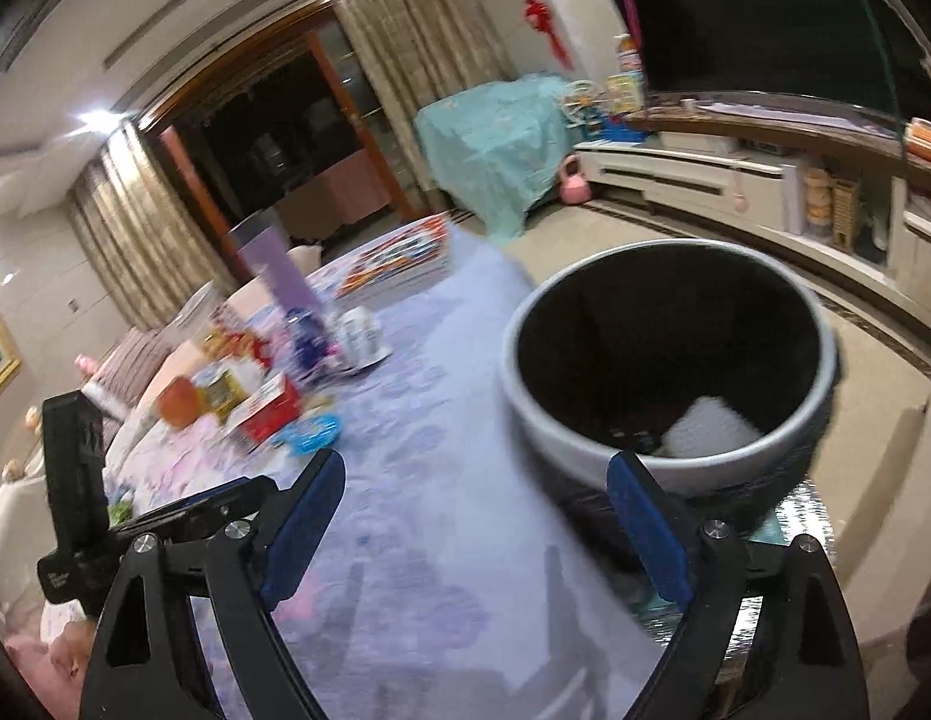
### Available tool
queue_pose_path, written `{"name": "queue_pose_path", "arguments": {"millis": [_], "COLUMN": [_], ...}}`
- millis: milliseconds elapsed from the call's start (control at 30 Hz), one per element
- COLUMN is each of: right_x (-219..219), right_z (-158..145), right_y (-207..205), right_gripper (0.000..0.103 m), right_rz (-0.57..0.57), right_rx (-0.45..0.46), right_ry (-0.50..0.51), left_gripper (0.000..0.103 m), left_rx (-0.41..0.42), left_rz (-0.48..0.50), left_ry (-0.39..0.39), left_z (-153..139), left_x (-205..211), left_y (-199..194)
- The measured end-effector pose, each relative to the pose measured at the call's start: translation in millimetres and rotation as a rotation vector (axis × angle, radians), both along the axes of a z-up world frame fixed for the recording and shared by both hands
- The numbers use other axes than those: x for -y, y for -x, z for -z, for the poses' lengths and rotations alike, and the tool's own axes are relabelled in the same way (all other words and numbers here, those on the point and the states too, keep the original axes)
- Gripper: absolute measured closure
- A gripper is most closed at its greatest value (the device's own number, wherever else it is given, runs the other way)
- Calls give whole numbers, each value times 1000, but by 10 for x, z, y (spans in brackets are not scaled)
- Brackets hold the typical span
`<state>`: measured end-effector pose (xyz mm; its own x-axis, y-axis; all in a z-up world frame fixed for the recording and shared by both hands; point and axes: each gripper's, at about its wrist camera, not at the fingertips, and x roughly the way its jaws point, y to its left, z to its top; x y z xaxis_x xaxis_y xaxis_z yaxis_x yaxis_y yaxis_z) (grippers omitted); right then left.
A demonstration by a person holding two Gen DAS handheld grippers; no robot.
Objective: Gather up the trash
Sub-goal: 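Move both open tools back toward the table items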
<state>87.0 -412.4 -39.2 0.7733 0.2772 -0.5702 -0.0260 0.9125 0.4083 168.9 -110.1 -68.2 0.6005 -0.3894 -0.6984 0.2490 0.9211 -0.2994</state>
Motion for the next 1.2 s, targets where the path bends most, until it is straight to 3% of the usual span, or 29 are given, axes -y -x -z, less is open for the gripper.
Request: {"name": "queue_pose_path", "arguments": {"millis": [267,567,900,1200], "right_x": [-583,-1086,-1358,-1403], "right_z": [94,230,260,353], "right_y": [-70,-242,-520,-937], "right_gripper": [12,12,12,12], "right_rz": [-137,-273,-409,-449], "right_rx": [-18,-51,-44,-67], "right_ry": [13,72,181,208], "left_gripper": [40,40,33,27], "left_rx": [-30,-53,-85,-26], "left_rz": [-109,-176,43,142], "left_ry": [6,12,-95,-188], "left_z": [120,146,190,152], "left_x": [-632,-1034,-969,-767], "left_y": [37,-30,-590,-997]}}
